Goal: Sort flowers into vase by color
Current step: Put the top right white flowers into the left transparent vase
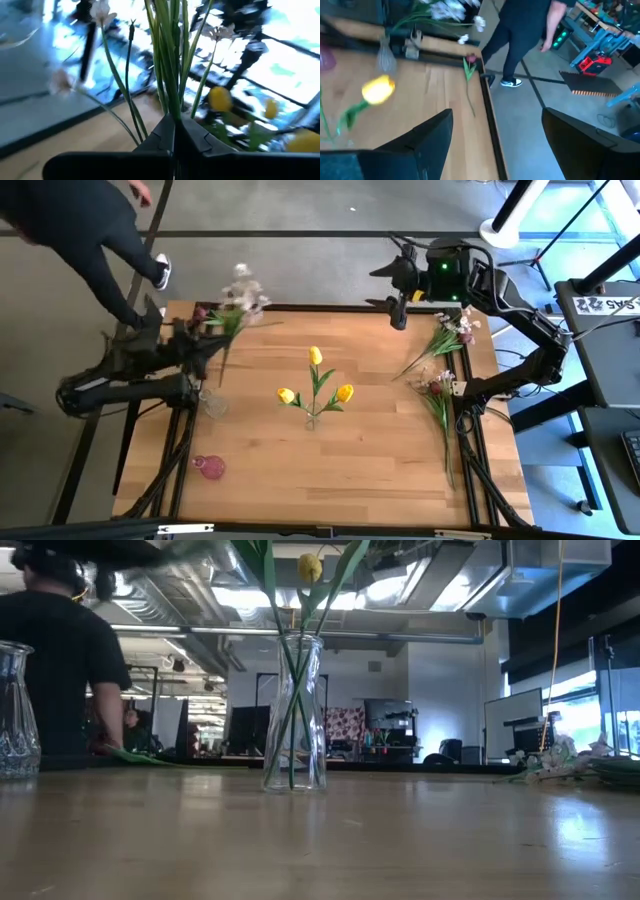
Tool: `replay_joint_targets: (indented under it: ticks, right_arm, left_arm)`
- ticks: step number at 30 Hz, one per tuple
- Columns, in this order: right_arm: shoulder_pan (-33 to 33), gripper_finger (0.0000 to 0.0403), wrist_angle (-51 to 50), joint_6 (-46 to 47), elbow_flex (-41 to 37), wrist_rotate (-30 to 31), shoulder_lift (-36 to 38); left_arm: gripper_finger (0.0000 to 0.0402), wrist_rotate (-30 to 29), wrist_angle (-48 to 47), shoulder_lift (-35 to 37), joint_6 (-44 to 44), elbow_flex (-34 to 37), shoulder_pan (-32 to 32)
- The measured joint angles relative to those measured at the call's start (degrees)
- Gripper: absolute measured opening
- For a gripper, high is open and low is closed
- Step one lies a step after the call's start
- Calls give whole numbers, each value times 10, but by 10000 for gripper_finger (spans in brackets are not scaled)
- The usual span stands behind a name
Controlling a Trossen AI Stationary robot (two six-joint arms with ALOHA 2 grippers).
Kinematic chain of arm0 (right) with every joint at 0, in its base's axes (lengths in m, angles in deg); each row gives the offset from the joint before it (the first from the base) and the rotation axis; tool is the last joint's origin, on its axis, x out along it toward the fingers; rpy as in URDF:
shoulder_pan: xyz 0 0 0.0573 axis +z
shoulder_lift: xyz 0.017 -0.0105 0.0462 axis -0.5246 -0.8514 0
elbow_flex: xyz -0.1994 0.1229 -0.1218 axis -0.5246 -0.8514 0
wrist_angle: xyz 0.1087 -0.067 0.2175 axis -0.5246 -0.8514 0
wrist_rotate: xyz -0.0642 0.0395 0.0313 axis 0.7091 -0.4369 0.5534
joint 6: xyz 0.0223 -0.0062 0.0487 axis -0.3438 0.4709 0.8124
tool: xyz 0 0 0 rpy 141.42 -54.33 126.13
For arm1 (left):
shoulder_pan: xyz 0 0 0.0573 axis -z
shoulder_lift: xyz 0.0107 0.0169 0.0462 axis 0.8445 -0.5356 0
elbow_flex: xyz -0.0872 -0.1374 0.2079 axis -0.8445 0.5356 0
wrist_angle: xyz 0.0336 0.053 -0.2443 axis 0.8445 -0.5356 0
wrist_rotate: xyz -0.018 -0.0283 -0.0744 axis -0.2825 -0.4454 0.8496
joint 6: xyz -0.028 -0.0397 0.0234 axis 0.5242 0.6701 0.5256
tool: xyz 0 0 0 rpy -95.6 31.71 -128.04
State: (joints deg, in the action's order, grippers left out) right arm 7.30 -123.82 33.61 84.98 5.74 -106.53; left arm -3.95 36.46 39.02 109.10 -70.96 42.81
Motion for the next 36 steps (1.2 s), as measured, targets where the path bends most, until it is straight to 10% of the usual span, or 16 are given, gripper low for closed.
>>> replay_joint_targets:
  ticks: [7, 27, 36]
  right_arm:
    - [0, 303, 69, 156, 0, 5, 0]
    - [125, 303, 61, 291, 0, 146, 0]
    - [182, 303, 181, 291, 0, 132, -26]
  left_arm:
    - [0, 113, -49, 127, -66, 0, 7]
    - [0, 214, -101, 127, -159, -2, 7]
    - [0, 262, 164, 109, -103, -8, 7]
